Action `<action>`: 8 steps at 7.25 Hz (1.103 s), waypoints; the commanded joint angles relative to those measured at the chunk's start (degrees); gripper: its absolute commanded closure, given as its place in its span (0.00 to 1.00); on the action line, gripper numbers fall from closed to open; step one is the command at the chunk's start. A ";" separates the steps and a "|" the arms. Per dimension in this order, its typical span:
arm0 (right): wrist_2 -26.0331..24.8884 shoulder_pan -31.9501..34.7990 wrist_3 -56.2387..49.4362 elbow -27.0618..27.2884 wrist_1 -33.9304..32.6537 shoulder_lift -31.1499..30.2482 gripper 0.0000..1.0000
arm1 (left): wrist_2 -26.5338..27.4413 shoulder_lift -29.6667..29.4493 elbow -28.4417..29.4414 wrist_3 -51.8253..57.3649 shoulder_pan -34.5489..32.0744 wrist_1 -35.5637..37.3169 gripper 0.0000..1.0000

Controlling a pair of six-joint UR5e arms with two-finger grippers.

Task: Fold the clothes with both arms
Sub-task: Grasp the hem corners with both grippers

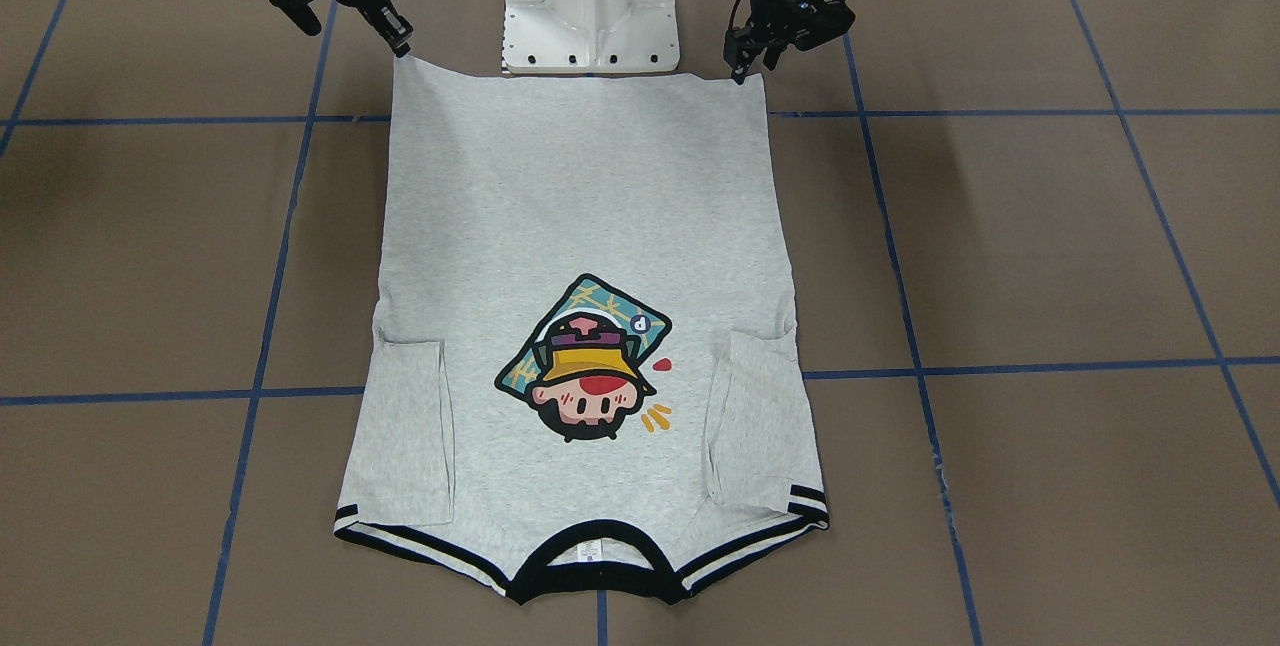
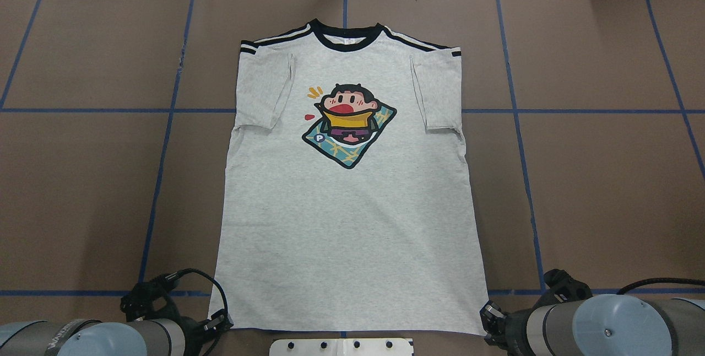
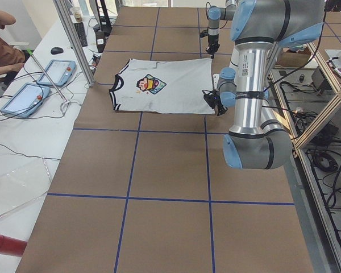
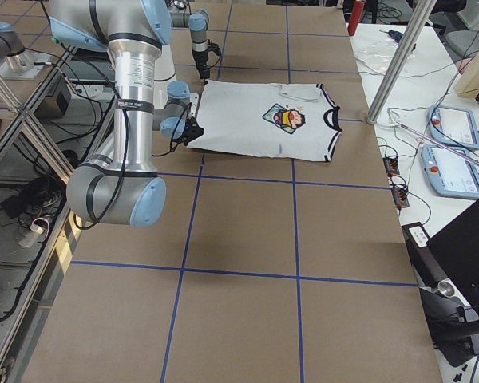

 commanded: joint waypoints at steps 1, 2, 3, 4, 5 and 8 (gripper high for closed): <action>0.00 0.38 0.00 0.18 0.09 0.03 1.00 | 0.05 0.07 -0.78 -0.46 -0.22 0.19 0.91; 0.00 0.56 0.00 0.27 0.00 0.03 1.00 | 0.22 0.16 -0.87 -0.38 -0.22 0.20 1.00; -0.09 0.56 0.00 0.18 0.00 0.12 1.00 | 1.44 0.07 -0.88 -0.46 -0.31 0.28 1.00; -0.09 0.91 0.00 0.18 0.00 0.03 1.00 | 2.67 0.16 -0.96 -0.38 -0.40 0.37 1.00; -0.17 1.09 0.09 0.18 0.00 0.03 1.00 | 3.03 0.16 -1.14 -0.38 -0.57 0.37 1.00; -0.09 1.79 0.09 1.05 0.00 -0.32 1.00 | 2.86 1.47 -7.34 -0.29 -0.67 1.07 1.00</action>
